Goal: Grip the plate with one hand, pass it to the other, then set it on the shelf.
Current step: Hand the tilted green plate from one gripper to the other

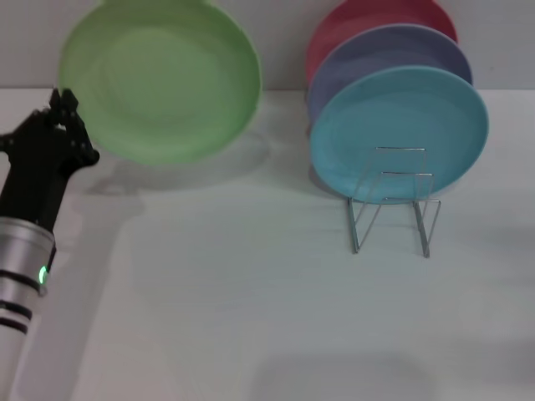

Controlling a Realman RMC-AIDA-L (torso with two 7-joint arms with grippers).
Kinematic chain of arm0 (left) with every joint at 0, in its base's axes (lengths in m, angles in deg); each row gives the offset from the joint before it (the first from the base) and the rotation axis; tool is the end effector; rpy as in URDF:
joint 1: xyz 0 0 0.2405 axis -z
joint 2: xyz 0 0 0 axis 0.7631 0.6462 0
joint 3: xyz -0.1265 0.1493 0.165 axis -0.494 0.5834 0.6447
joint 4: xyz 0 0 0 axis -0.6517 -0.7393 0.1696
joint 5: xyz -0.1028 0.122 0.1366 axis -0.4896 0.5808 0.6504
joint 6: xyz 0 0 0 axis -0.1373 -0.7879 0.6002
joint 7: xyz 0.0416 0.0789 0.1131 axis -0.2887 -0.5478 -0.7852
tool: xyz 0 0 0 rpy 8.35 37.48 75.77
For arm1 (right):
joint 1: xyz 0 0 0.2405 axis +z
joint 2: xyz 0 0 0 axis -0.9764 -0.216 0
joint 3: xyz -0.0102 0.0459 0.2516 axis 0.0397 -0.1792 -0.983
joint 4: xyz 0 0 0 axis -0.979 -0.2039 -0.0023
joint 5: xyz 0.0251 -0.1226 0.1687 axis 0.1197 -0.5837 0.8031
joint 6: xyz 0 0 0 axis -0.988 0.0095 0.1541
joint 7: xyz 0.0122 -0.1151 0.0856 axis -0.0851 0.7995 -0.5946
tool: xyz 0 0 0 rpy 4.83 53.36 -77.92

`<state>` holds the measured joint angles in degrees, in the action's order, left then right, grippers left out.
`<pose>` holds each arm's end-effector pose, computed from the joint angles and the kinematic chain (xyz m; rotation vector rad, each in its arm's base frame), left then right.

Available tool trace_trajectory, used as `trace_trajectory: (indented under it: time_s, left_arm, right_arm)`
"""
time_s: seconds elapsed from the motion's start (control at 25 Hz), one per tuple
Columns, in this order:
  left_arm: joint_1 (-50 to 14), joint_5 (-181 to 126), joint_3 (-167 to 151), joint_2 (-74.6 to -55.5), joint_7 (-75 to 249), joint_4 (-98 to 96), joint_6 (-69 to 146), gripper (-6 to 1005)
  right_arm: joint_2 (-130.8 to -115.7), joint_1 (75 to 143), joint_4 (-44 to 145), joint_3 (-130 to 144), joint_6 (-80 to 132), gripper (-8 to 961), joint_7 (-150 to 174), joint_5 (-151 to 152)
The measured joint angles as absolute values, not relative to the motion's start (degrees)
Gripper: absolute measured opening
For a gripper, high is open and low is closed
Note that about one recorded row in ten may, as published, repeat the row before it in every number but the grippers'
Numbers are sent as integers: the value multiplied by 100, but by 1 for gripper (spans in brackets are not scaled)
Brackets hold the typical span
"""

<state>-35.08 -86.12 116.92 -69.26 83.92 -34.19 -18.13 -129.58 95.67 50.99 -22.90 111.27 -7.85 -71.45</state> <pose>-0.2686 0.3139 -0.0315 -1.5340 -0.5149 -0.8891 0.3738 0.2535 0.0848 -1.1265 0.4049 0.8902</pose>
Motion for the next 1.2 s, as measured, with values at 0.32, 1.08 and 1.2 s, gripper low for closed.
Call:
trace_trajectory:
  time_s: [0.32,1.08,1.2]
  left_arm:
    - [-3569,-10416,13199,-6932,7568,-3515,-2310,29]
    - [-3662,-11962,14415,-6931,6316,-4197,-2651,29]
    - [-3668,-12006,14420,-6931,6217,-4268,-2655,29]
  right_arm:
    - [-12967,9418,4790,-792,11669,638,-745,-7145]
    - [-12962,10032,3788,701,10908,637,-143,-7168]
    - [-12957,10110,3636,738,10785,637,-142,-7309]
